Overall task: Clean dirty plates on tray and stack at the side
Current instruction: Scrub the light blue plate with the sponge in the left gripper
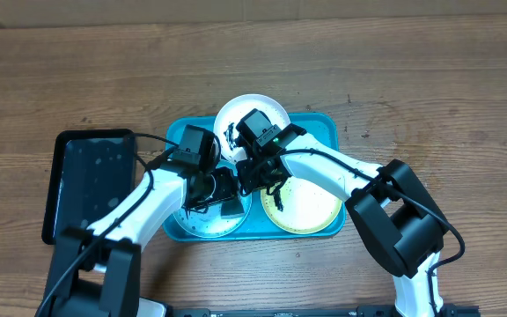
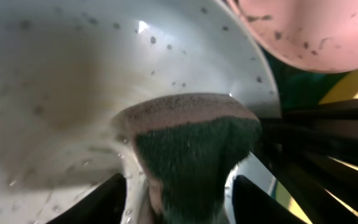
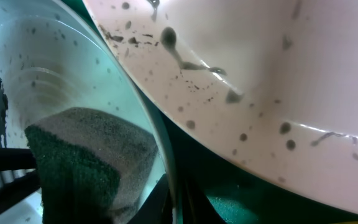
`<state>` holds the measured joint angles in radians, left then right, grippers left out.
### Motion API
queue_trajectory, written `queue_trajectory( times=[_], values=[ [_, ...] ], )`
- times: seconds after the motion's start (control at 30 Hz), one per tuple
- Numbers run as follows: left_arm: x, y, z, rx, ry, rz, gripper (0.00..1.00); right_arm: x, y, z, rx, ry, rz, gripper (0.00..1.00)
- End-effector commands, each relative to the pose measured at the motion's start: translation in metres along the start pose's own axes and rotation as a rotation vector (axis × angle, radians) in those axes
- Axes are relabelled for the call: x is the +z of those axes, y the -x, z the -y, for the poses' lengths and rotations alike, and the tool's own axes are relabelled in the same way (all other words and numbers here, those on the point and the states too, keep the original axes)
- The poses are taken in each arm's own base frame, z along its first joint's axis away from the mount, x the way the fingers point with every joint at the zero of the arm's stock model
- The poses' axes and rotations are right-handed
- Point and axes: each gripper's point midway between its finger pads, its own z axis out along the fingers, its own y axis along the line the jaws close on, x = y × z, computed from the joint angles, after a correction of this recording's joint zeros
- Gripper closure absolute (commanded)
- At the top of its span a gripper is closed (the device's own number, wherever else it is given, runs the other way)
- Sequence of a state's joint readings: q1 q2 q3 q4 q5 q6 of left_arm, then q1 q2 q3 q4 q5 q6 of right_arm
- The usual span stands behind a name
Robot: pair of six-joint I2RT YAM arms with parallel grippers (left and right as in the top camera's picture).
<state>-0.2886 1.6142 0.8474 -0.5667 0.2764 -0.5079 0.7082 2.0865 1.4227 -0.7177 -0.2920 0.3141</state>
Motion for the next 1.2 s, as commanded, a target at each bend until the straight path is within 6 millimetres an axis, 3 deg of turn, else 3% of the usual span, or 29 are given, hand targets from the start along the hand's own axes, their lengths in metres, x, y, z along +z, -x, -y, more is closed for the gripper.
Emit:
queue_trajectory(
  times=[0.0, 0.13, 0.43, 0.47, 0.53, 0.93, 1.17],
  values=[
    [0.010, -0.008, 0.000, -0.016, -0.011, -0.044, 0.55, 0.003, -0.004, 0.000, -0.001, -0.002, -0.010, 0.92],
    [0.010, -0.007, -0.006, -0.019, 0.021, -0.035, 0.73, 0.003, -0.004, 0.001, -0.001, -0.003, -0.010, 0.92],
    [0.007, -0.006, -0.035, -0.028, 0.181, -0.004, 0.84, 0.003, -0.004, 0.001, 0.000, -0.006, -0.010, 0.92],
    [0.004, -0.005, -0.047, -0.028, 0.245, 0.007, 0.91, 0.003, -0.005, 0.001, 0.000, -0.007, -0.012, 0.92],
    [0.000, -0.004, -0.061, -0.027, 0.327, 0.024, 0.95, 0.003, -0.005, 0.001, 0.000, -0.007, -0.012, 0.92],
    [-0.045, 0.011, -0.131, 0.023, 0.789, 0.157, 0.96, 0.003, -0.005, 0.002, -0.001, -0.009, -0.015, 0.93],
    [-0.056, 0.027, -0.135, 0.048, 0.856, 0.227, 0.96, 0.003, -0.007, 0.007, 0.001, -0.038, -0.018, 0.95]
  ],
)
